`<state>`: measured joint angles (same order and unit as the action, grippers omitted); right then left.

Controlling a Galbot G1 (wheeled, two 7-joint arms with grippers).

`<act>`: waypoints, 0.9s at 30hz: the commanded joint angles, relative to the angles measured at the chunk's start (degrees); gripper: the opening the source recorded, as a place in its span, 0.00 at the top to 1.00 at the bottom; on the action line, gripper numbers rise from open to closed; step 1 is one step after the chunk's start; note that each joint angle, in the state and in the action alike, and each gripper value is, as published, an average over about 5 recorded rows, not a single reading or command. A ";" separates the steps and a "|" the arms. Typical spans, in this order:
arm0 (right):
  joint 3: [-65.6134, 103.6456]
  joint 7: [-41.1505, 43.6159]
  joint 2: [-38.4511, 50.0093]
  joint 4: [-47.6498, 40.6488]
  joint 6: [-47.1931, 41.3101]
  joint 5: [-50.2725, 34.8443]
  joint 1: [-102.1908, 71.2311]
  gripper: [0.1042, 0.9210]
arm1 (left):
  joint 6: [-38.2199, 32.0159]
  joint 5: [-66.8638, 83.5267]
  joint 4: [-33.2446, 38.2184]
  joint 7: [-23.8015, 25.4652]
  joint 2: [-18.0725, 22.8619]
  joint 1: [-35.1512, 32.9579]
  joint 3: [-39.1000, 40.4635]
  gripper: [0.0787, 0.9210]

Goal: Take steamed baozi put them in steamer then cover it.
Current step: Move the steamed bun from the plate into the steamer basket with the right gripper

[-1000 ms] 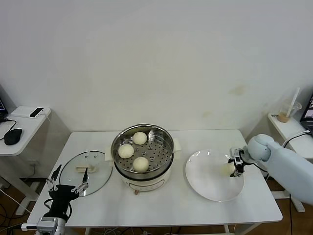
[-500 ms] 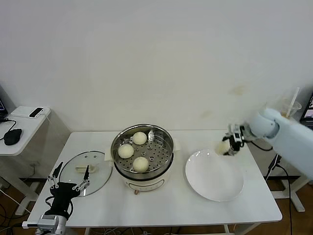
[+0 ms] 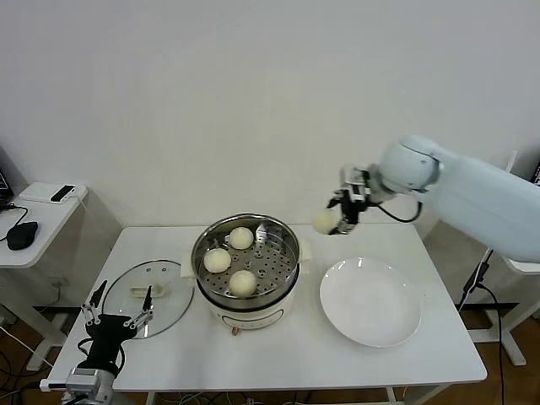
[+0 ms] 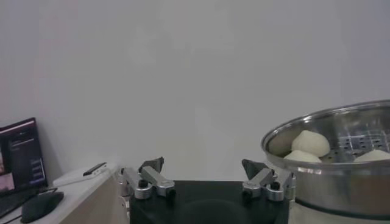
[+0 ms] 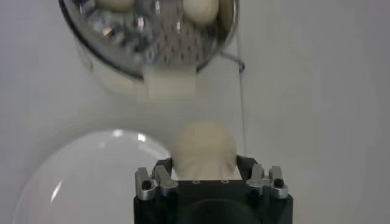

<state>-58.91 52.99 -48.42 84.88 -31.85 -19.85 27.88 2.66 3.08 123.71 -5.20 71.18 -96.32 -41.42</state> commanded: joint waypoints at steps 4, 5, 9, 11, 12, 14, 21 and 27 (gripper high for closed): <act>-5.11 -6.79 -18.44 -6.30 -5.16 -8.65 0.61 0.32 | -0.37 -0.01 -0.69 0.07 -0.02 -0.14 -0.94 0.12; -5.32 -7.01 -19.32 -7.16 -5.25 -8.42 -0.06 0.32 | -0.39 -0.01 -0.59 0.07 0.02 -0.22 -0.95 0.12; -6.51 -7.23 -21.73 -10.07 -5.45 -6.91 -2.05 0.32 | -0.42 -0.03 -0.12 0.04 0.19 -0.45 -0.97 0.12; -6.79 -7.13 -22.37 -11.03 -5.67 -6.05 -2.82 0.32 | -0.42 -0.01 0.13 0.02 0.26 -0.52 -1.07 0.12; -6.91 -7.11 -22.58 -11.41 -5.75 -5.66 -3.16 0.32 | -0.42 0.01 0.23 0.02 0.27 -0.53 -1.16 0.12; -7.13 -7.06 -22.87 -12.09 -5.81 -4.83 -3.79 0.32 | -0.44 0.08 0.31 0.01 0.26 -0.53 -1.34 0.12; -7.32 -7.05 -23.33 -14.54 -5.53 -0.91 -6.33 0.31 | -0.55 0.25 -0.21 -0.02 0.17 -0.23 -1.49 0.12; -7.08 -6.78 -22.91 -15.49 -5.43 1.09 -7.68 0.31 | -0.56 0.30 -0.43 -0.04 0.01 -0.05 -1.50 0.12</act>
<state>-65.33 46.68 -69.19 72.22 -36.84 -21.64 22.50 2.12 3.36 123.46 -5.24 71.34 -96.45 -42.86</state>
